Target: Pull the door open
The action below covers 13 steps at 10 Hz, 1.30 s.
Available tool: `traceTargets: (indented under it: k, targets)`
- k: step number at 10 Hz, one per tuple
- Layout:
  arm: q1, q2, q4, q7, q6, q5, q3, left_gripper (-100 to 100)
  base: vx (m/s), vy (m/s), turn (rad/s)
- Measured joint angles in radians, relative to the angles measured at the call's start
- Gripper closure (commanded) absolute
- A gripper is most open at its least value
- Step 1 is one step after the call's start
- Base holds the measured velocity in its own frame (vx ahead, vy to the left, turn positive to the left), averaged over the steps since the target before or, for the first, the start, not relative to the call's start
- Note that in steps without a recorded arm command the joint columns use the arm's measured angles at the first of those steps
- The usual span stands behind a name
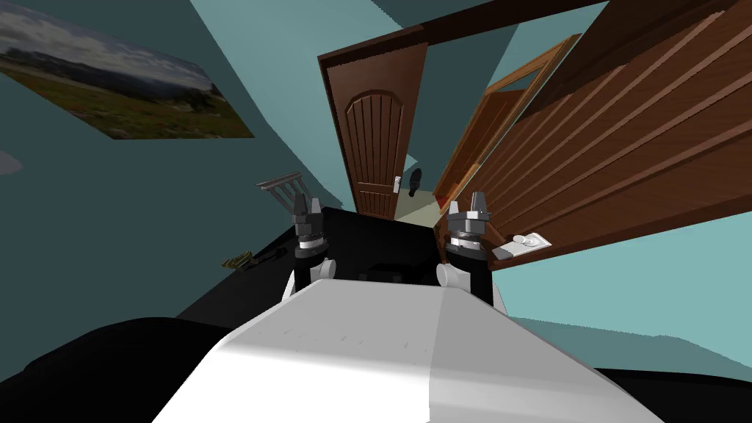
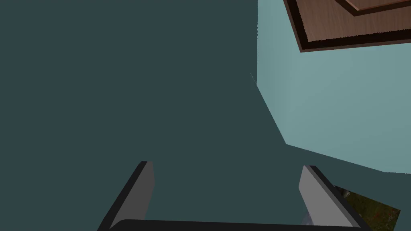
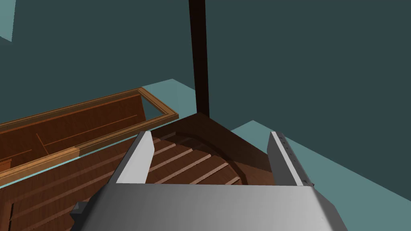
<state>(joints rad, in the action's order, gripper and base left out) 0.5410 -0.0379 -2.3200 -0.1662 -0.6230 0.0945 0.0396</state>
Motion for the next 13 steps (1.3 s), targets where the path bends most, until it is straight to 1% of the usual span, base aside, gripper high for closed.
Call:
traceTargets:
  k: [1,2,4,5,6,8,9,11,13]
  targets:
    - [-0.009,0.009,0.013,0.007,0.007,0.001,0.001,-100,0.131,-0.039,-0.028]
    - [-0.021,0.015,0.034,0.013,0.01,0.002,0.002,-100,0.166,-0.025,-0.031]
    - [-0.035,0.032,0.069,0.03,0.013,0.001,0.001,-100,0.168,-0.049,-0.015]
    - [-0.058,0.041,0.093,0.041,0.025,0.002,-0.002,-100,0.174,-0.096,-0.02]
    - [-0.077,0.05,0.126,0.051,0.032,0.004,0.0,-100,0.192,-0.096,-0.017]
    - [-0.102,0.068,0.174,0.076,0.049,0.008,0.007,-100,0.181,-0.106,-0.019]
    - [-0.106,0.073,0.194,0.085,0.052,0.011,0.013,-100,0.108,-0.078,-0.008]
    - [-0.132,0.087,0.234,0.105,0.062,0.01,0.009,-100,0.088,-0.053,-0.014]
    - [-0.143,0.095,0.265,0.12,0.07,0.013,0.015,-100,0.093,-0.049,-0.014]
